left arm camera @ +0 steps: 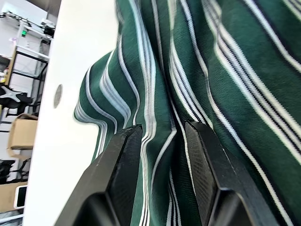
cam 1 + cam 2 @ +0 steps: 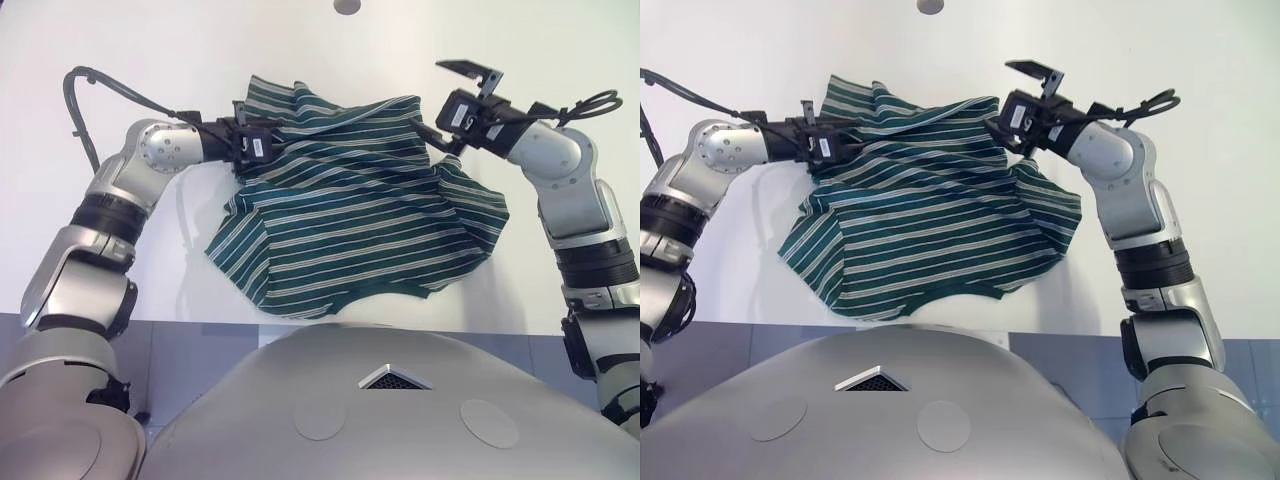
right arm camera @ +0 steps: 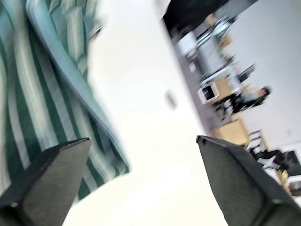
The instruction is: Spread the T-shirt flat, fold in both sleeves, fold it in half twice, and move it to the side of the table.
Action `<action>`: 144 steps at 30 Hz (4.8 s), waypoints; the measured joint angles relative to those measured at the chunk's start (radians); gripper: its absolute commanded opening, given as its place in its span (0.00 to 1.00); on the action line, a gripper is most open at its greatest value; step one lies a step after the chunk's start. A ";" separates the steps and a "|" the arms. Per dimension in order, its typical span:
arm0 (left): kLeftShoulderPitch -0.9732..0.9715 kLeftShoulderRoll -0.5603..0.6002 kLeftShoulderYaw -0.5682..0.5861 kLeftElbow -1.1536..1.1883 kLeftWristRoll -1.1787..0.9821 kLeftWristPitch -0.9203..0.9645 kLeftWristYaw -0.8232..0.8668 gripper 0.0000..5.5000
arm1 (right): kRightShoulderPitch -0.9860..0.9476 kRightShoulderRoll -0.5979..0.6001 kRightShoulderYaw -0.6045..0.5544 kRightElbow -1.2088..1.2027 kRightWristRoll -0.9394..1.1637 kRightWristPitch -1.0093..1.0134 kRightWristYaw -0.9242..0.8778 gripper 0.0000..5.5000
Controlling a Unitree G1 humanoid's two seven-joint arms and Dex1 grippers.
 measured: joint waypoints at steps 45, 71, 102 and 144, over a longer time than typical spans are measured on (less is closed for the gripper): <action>-0.121 -0.202 0.024 0.203 0.047 0.112 0.115 0.30 | -0.116 0.146 0.248 0.237 -0.085 0.038 0.030 0.76; -0.010 -0.099 -0.001 0.044 0.136 0.036 0.195 0.30 | 0.090 -0.234 0.100 0.155 0.164 -0.151 0.354 0.76; -0.260 -0.479 -0.152 0.212 -0.008 0.162 -0.148 0.30 | 0.155 -0.142 0.201 -0.130 0.069 0.048 0.290 0.76; -0.119 -0.473 0.210 -0.055 -0.322 0.502 -0.361 0.30 | 0.179 -0.159 0.244 -0.128 0.066 0.021 0.148 0.76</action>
